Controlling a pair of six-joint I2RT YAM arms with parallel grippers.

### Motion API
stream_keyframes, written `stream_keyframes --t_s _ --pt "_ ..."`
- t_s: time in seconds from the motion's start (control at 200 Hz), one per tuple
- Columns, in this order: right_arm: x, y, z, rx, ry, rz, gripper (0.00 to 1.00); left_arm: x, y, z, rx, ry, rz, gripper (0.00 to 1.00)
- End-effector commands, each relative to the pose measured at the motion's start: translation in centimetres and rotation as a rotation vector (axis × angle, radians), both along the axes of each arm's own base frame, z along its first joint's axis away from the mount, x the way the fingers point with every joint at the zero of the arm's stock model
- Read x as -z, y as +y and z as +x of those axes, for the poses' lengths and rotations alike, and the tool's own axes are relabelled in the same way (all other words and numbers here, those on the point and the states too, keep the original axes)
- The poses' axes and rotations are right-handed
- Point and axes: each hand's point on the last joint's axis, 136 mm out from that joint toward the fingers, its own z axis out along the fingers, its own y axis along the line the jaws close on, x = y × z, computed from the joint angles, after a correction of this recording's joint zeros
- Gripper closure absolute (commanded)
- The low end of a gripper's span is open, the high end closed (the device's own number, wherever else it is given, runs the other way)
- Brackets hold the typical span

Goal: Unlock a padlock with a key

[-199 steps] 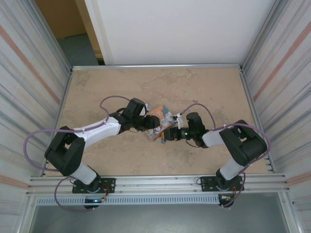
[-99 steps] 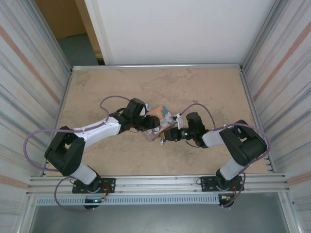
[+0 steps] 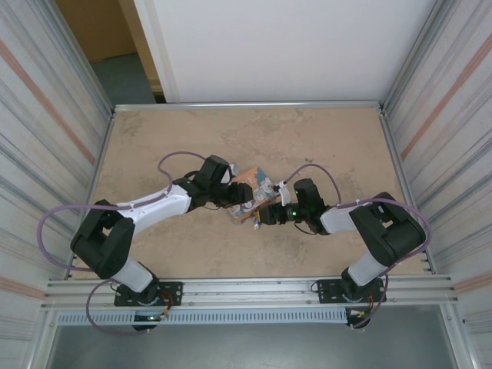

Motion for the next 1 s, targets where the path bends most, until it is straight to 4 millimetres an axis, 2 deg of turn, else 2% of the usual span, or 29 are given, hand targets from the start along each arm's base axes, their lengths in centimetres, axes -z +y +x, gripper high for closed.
stream_keyframes --t_s 0.0,0.22,0.491,0.766,0.997 --pt "0.5 -0.2 0.2 0.004 -0.005 -0.026 0.45 0.8 0.3 -0.4 -0.005 0.032 0.007 0.53" --pt "0.7 1.0 0.4 -0.014 -0.001 -0.009 0.44 0.9 0.3 -0.4 -0.005 0.036 0.008 0.53" --pt "-0.6 2.5 0.3 -0.065 -0.014 0.065 0.5 1.1 0.3 -0.5 -0.006 0.04 0.008 0.53" --pt "-1.5 2.4 -0.4 -0.089 -0.038 0.085 0.58 1.2 0.3 -0.6 -0.005 0.042 0.009 0.53" --pt "-1.0 1.9 -0.7 -0.094 -0.035 0.061 0.65 1.2 0.4 -0.5 -0.007 0.043 0.011 0.53"
